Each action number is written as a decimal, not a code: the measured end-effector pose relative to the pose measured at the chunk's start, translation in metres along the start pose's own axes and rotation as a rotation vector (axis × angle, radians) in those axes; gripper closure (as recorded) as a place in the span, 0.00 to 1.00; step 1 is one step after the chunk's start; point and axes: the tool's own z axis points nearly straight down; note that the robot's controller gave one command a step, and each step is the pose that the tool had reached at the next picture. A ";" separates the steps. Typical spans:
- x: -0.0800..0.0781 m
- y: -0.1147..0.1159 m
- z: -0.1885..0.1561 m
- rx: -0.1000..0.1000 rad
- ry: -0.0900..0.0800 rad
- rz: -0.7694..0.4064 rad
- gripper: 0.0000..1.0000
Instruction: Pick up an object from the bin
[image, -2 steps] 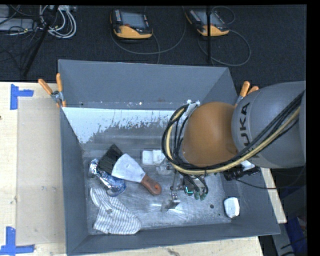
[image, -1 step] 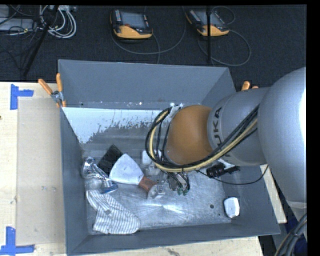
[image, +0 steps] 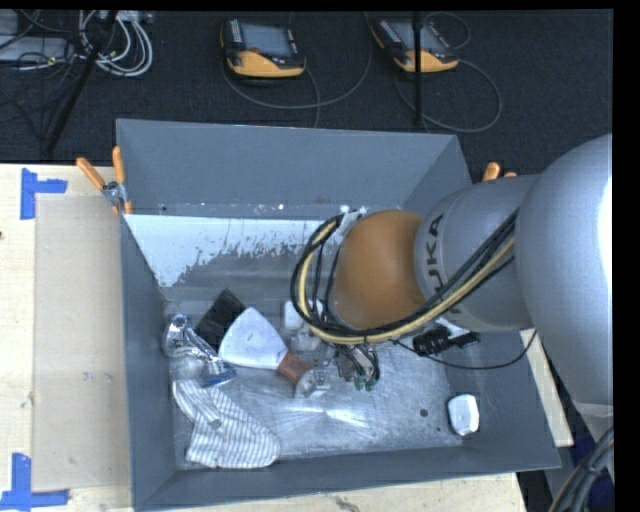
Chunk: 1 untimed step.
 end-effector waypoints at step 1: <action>0.000 0.000 -0.001 0.000 0.001 0.000 1.00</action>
Offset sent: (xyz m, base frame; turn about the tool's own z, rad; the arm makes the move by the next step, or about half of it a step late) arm 0.0161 -0.0271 -0.0025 -0.1607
